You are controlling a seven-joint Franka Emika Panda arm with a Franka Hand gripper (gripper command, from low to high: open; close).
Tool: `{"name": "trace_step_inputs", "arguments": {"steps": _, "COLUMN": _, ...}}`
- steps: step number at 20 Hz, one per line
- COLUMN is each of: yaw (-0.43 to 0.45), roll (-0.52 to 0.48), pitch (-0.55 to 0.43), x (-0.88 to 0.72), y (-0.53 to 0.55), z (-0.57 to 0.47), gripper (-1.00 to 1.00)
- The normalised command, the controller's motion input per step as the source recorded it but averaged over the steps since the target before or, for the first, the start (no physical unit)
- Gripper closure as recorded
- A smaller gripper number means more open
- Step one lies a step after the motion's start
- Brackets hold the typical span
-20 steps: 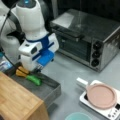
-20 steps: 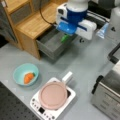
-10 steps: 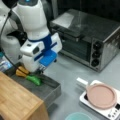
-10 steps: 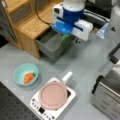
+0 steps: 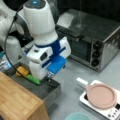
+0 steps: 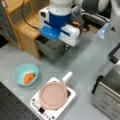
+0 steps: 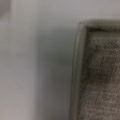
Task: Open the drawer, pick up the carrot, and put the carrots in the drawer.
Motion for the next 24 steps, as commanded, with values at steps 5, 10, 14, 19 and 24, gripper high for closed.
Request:
{"name": "trace_step_inputs", "arguments": {"steps": 5, "yaw": -0.060, "roll": 0.083, "pitch": 0.227, "x": 0.43, "y": -0.16, "z": 0.21, "gripper": -1.00}}
{"name": "trace_step_inputs", "arguments": {"steps": 10, "yaw": -0.008, "roll": 0.098, "pitch": 0.222, "x": 0.40, "y": -0.19, "z": 0.10, "gripper": -1.00}}
{"name": "trace_step_inputs", "arguments": {"steps": 14, "yaw": 0.019, "roll": 0.108, "pitch": 0.238, "x": 0.37, "y": -0.18, "z": 0.13, "gripper": -1.00}}
{"name": "trace_step_inputs", "arguments": {"steps": 19, "yaw": 0.022, "roll": 0.120, "pitch": 0.306, "x": 0.41, "y": -0.19, "z": 0.17, "gripper": -1.00}}
{"name": "trace_step_inputs", "arguments": {"steps": 24, "yaw": 0.024, "roll": 0.113, "pitch": 0.294, "x": 0.46, "y": -0.23, "z": 0.15, "gripper": -1.00}}
